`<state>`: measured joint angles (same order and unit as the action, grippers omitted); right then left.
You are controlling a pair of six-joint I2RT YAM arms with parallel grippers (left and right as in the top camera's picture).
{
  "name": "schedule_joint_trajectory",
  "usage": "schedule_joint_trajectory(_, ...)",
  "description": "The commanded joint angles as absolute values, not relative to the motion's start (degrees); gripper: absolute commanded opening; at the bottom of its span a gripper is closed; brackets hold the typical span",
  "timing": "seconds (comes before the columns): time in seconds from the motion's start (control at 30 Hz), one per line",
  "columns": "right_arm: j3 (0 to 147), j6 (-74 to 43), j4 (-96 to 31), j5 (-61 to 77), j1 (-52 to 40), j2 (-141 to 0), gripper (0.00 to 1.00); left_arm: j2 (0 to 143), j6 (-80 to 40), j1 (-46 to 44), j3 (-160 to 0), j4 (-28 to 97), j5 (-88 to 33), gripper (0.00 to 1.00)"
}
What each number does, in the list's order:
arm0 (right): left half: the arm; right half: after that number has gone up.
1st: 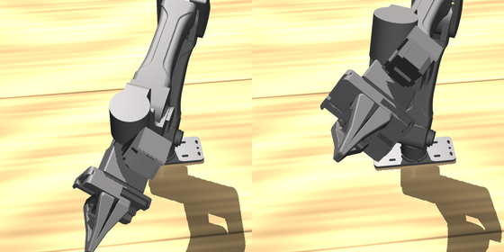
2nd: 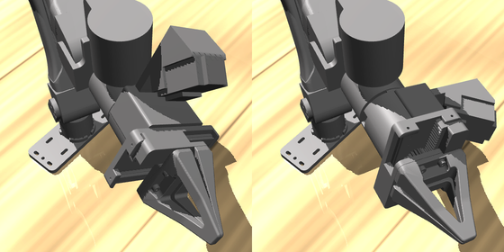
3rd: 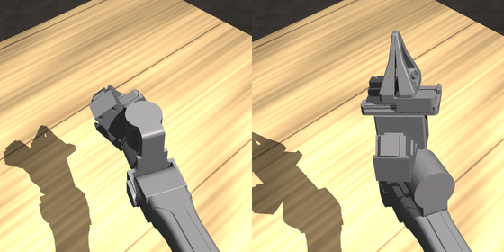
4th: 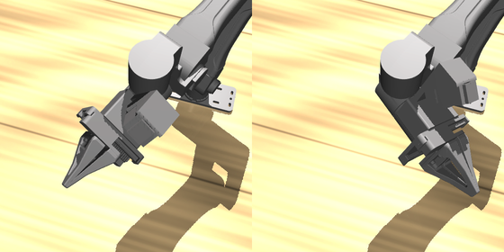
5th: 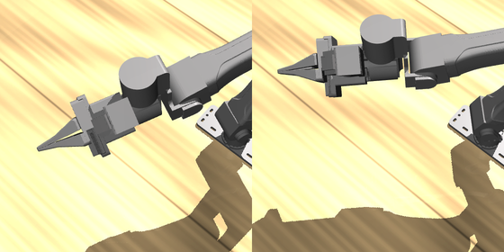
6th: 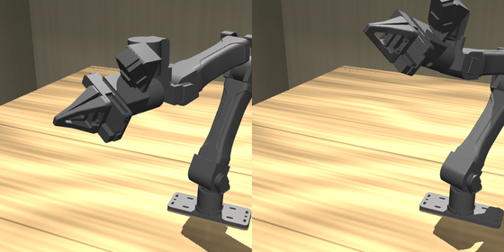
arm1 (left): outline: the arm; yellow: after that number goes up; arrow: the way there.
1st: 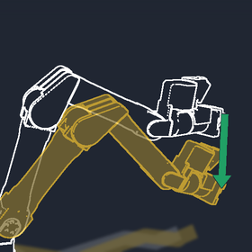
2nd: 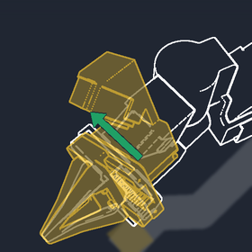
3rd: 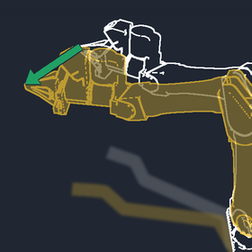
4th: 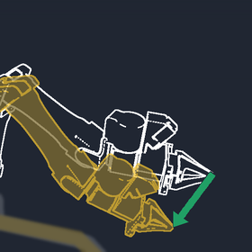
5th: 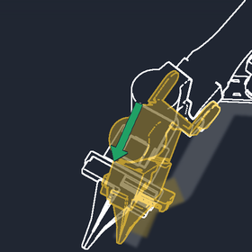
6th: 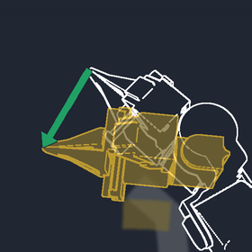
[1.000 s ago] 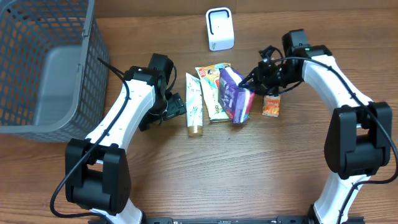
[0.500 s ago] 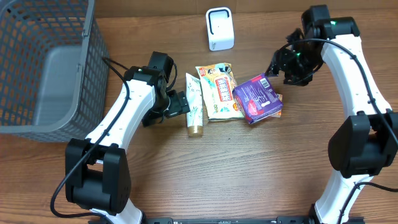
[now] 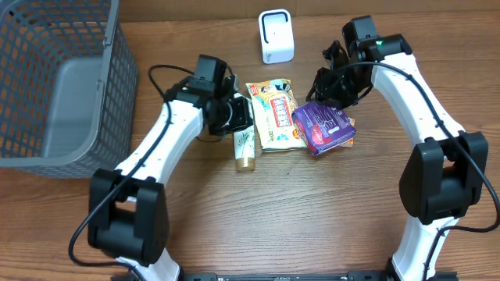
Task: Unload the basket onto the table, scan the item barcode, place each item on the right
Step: 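Grasp the purple package with the right gripper and lift it, then lower the purple package flat right of the snack bag and release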
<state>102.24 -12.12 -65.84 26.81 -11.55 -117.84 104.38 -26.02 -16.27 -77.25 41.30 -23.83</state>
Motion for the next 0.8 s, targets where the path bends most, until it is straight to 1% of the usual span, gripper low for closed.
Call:
schedule_joint_trajectory(0.0, 100.7, -13.7, -64.7, 27.5, -11.4, -118.5, 0.29, 108.9, -29.1, -19.5, -77.2, 38.9, -25.3, 0.04)
schedule_joint_trajectory(0.1, 100.4, -13.7, -64.6, 27.5, -11.4, -118.6, 0.28, 111.6, -29.4, -21.2, -77.3, 37.2, -24.5, 0.04)
schedule_joint_trajectory(0.17, 100.4, -13.7, -64.6, 27.5, -11.4, -118.6, 0.28, 112.6, -30.2, -21.4, -77.3, 37.5, -21.1, 0.04)
schedule_joint_trajectory(0.23, 100.4, -13.5, -64.7, 26.6, -11.4, -118.6, 0.28, 112.7, -31.4, -21.0, -77.3, 39.9, -12.8, 0.04)
schedule_joint_trajectory(0.47, 100.3, -13.5, -64.8, 24.9, -11.9, -118.7, 0.29, 112.6, -32.2, -18.0, -80.4, 47.7, 3.4, 0.04)
schedule_joint_trajectory(0.6, 100.2, -13.5, -64.4, 24.9, -13.1, -118.7, 0.29, 112.6, -31.7, -17.1, -83.4, 50.4, 3.6, 0.04)
schedule_joint_trajectory(0.7, 100.2, -13.1, -62.5, 24.9, -15.4, -118.7, 0.29, 112.6, -30.2, -17.5, -86.1, 51.0, -0.8, 0.04)
schedule_joint_trajectory(0.73, 100.2, -13.1, -60.6, 24.9, -17.4, -118.7, 0.29, 112.6, -29.6, -17.7, -88.1, 51.0, -5.0, 0.04)
schedule_joint_trajectory(0.77, 100.2, -13.1, -59.5, 24.9, -18.4, -118.7, 0.29, 112.6, -29.6, -17.8, -88.9, 51.0, -6.3, 0.04)
